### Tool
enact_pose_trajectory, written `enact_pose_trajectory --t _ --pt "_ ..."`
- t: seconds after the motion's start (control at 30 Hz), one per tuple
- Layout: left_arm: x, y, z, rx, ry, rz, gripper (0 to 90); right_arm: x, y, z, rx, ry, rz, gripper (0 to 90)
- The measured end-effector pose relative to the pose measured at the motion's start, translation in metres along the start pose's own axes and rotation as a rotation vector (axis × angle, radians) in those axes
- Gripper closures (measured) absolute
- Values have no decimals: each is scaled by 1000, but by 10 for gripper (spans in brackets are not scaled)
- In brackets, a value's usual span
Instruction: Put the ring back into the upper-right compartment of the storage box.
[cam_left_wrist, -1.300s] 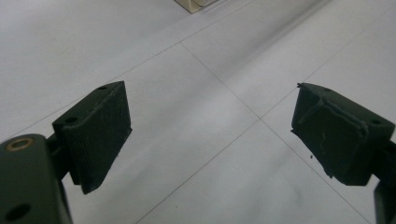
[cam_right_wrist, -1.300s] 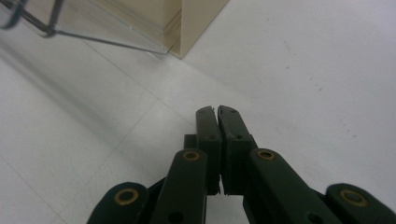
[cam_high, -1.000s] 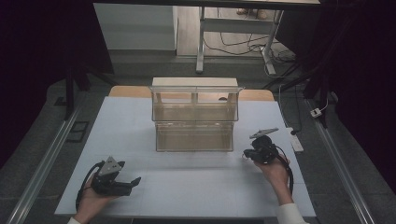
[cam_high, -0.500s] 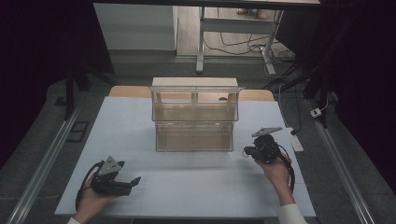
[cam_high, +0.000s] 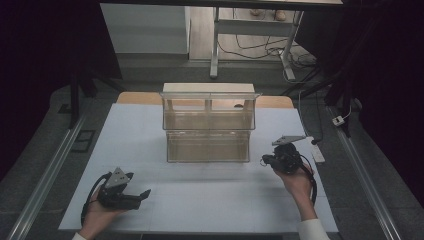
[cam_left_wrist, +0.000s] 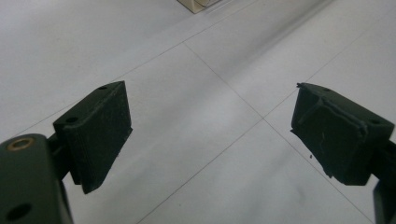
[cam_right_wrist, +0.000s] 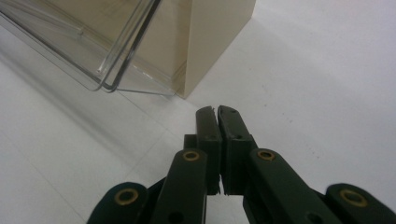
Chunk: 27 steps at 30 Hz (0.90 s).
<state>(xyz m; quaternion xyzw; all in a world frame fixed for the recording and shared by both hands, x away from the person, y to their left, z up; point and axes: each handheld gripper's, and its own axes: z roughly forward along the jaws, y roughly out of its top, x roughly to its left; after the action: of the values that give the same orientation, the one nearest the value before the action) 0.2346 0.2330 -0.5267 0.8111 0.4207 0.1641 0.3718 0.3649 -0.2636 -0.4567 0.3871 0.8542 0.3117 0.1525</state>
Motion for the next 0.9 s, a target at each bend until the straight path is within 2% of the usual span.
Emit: enact_pose_trajectory --t 0.43,0.9 --pt "0 0 0 -1 2 -2 122 3 6 -19 -96 -8 5 875" --pt "1 0 -1 -5 3 -4 122 16 17 -42 -198 -21 -38 875"
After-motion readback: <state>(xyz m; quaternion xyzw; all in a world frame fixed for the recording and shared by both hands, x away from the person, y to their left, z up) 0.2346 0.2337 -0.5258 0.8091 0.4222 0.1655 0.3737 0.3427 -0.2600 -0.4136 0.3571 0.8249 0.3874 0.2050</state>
